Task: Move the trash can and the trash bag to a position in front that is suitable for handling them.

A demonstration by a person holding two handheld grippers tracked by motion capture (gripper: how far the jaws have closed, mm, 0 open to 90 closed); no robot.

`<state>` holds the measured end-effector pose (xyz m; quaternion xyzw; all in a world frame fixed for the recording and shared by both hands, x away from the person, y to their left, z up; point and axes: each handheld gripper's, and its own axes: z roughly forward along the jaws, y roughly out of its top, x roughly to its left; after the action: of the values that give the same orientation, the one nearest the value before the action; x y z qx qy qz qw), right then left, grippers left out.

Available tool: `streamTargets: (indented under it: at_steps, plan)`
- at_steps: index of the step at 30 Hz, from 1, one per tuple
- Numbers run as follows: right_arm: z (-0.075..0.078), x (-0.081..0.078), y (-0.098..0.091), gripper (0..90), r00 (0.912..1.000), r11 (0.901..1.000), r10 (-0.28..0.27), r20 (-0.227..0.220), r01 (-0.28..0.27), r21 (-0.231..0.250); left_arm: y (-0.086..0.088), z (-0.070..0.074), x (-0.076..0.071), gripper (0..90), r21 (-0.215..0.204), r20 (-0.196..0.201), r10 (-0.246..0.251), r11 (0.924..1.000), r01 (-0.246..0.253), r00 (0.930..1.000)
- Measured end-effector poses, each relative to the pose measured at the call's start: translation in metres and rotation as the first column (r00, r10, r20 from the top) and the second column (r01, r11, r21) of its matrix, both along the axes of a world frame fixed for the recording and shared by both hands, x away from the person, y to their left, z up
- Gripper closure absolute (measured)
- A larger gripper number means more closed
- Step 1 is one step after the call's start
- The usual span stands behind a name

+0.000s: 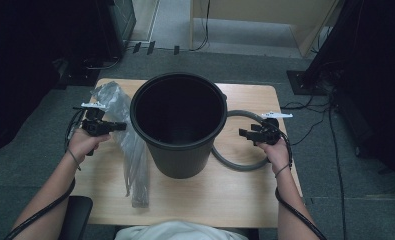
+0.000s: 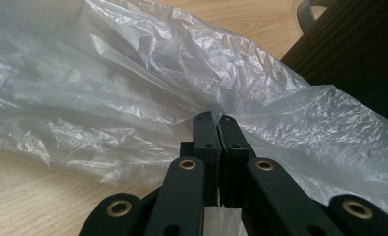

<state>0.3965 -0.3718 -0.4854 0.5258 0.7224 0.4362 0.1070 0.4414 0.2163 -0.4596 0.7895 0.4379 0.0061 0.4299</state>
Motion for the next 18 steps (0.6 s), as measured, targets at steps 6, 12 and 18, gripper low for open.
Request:
streamTargets:
  at_steps: [6, 12, 18]
  plan:
    - [0.005, 0.001, 0.002, 26.1, 0.9999, 0.9990, -0.006, 0.010, 0.005, 0.045, 0.007, 0.016, -0.001, 89.0, 0.008, 0.000, -0.005, 1.0000, 0.005, 1.0000]
    - [0.010, 0.001, 0.005, 26.1, 0.9997, 0.9984, 0.009, 0.022, -0.010, 0.056, 0.009, 0.036, 0.000, 89.0, 0.001, 0.014, -0.015, 0.9999, 0.015, 0.9998]
    - [0.014, 0.000, 0.005, 25.6, 0.9997, 0.9978, 0.008, 0.024, -0.009, 0.066, 0.007, 0.052, -0.003, 89.0, -0.013, 0.012, -0.035, 0.9993, 0.036, 0.9993]
